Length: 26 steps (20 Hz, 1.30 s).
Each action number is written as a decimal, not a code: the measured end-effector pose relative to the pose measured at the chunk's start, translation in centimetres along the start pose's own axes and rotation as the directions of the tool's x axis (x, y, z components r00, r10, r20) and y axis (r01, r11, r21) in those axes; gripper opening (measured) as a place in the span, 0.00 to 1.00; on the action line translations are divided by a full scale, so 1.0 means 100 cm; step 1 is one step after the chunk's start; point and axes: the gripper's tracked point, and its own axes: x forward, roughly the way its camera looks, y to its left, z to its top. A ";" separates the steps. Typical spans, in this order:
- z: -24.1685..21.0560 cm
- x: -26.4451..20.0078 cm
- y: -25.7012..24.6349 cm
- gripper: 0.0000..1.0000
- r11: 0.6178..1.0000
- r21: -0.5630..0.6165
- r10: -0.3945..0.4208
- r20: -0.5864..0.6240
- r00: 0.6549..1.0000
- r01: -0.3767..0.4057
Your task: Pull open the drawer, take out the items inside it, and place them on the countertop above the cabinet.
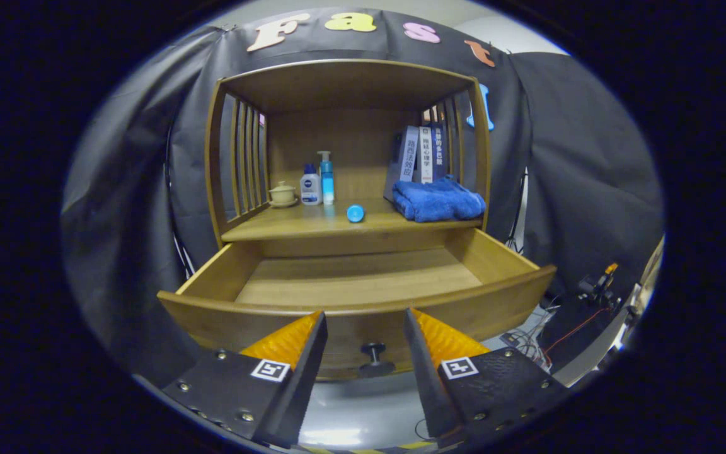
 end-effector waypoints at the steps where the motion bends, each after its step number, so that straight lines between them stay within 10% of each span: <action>1: -0.006 0.003 -0.002 0.72 1.000 0.001 0.003 -0.009 1.000 -0.003; 26: 0.010 0.096 0.016 0.73 0.998 -0.006 0.063 -0.014 0.998 -0.063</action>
